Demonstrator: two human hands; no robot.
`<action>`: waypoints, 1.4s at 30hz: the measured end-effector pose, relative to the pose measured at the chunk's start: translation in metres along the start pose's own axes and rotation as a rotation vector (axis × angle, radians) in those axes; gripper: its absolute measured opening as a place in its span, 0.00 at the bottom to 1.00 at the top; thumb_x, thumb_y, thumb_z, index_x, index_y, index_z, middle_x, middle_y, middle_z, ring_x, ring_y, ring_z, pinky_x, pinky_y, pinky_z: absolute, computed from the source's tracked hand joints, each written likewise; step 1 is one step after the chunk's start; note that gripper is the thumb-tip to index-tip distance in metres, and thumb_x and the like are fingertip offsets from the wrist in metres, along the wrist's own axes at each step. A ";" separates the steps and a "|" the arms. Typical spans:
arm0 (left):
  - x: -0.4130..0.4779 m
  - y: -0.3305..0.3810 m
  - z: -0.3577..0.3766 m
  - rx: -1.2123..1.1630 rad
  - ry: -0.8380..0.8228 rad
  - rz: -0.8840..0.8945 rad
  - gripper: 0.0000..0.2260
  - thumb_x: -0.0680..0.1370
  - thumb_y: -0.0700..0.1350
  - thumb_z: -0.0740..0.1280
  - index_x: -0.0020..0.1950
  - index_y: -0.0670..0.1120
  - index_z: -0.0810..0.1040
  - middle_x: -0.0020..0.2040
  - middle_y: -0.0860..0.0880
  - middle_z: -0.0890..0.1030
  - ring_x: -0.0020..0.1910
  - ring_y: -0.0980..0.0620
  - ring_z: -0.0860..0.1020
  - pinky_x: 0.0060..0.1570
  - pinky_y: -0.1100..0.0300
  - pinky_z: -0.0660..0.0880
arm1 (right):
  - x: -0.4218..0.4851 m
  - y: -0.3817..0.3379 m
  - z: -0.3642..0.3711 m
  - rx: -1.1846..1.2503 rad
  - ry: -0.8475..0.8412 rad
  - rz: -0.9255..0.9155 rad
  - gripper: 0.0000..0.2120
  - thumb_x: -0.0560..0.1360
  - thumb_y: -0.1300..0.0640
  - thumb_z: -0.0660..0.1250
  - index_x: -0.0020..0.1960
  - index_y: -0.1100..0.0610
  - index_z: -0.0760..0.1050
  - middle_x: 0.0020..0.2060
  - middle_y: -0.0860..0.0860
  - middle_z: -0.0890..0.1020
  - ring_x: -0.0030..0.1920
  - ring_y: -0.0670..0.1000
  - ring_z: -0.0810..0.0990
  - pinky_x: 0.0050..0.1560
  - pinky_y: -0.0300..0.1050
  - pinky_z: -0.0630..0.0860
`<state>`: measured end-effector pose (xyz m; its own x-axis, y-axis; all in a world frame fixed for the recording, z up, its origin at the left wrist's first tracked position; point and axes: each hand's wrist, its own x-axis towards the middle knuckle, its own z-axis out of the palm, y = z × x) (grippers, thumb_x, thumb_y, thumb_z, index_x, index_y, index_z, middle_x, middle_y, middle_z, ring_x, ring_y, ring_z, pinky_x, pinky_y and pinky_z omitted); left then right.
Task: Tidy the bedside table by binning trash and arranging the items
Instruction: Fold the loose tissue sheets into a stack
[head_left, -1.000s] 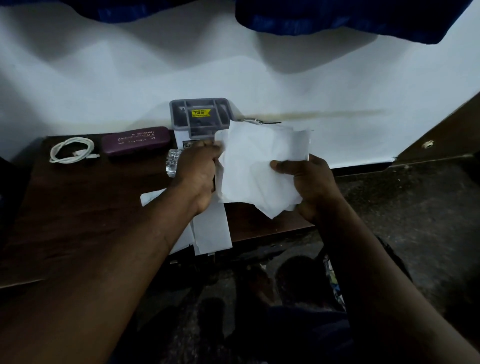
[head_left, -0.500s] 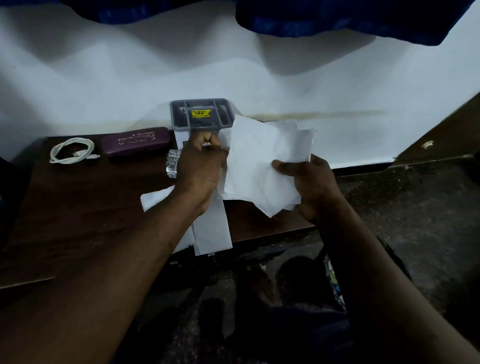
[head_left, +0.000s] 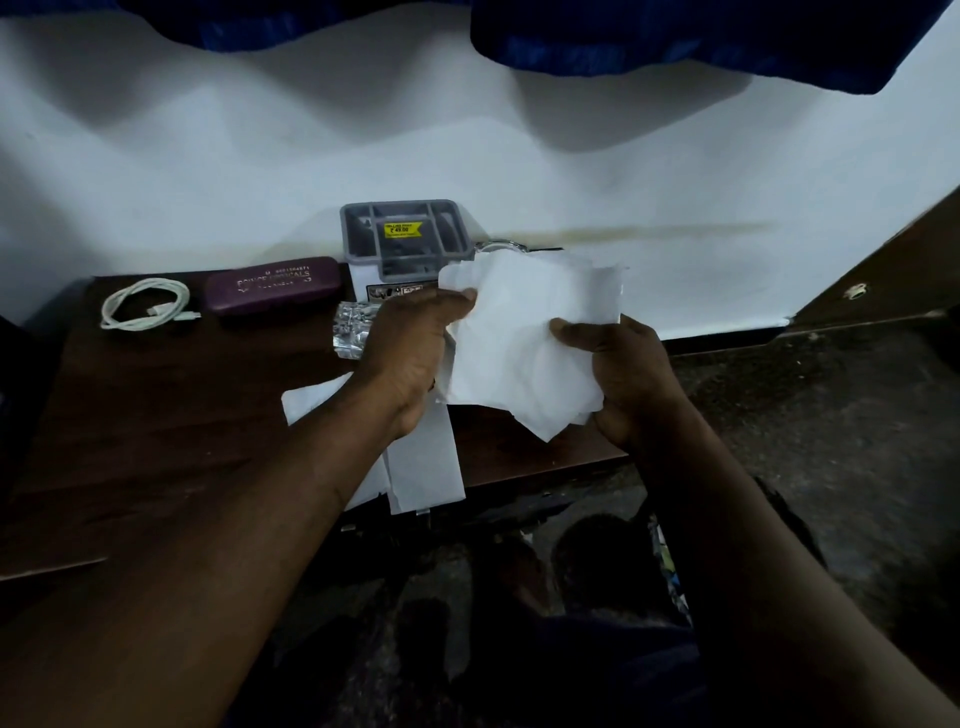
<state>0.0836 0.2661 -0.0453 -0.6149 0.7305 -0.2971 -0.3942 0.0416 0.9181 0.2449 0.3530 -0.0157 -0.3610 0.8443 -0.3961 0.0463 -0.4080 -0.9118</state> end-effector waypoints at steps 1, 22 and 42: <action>0.000 0.000 0.000 -0.003 -0.027 -0.007 0.05 0.78 0.43 0.72 0.45 0.48 0.88 0.50 0.48 0.88 0.50 0.48 0.86 0.58 0.47 0.79 | 0.000 0.000 0.000 0.001 0.000 0.003 0.11 0.75 0.69 0.72 0.57 0.64 0.82 0.52 0.60 0.88 0.54 0.63 0.87 0.58 0.62 0.83; -0.014 0.006 0.006 0.106 0.020 -0.026 0.08 0.79 0.38 0.67 0.53 0.39 0.85 0.53 0.38 0.86 0.51 0.33 0.84 0.48 0.40 0.80 | 0.000 0.004 0.003 0.014 0.009 0.126 0.16 0.79 0.60 0.71 0.66 0.62 0.80 0.59 0.60 0.86 0.59 0.66 0.84 0.46 0.58 0.84; -0.015 0.014 0.004 -0.052 0.165 -0.109 0.11 0.83 0.41 0.62 0.57 0.40 0.82 0.55 0.41 0.85 0.55 0.36 0.82 0.56 0.38 0.78 | 0.013 0.016 0.005 0.090 -0.075 0.158 0.19 0.77 0.68 0.68 0.68 0.62 0.78 0.62 0.60 0.84 0.63 0.66 0.83 0.60 0.62 0.79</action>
<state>0.0902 0.2588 -0.0267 -0.6686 0.6017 -0.4370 -0.4968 0.0759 0.8645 0.2368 0.3557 -0.0344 -0.4243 0.7403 -0.5214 0.0257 -0.5657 -0.8242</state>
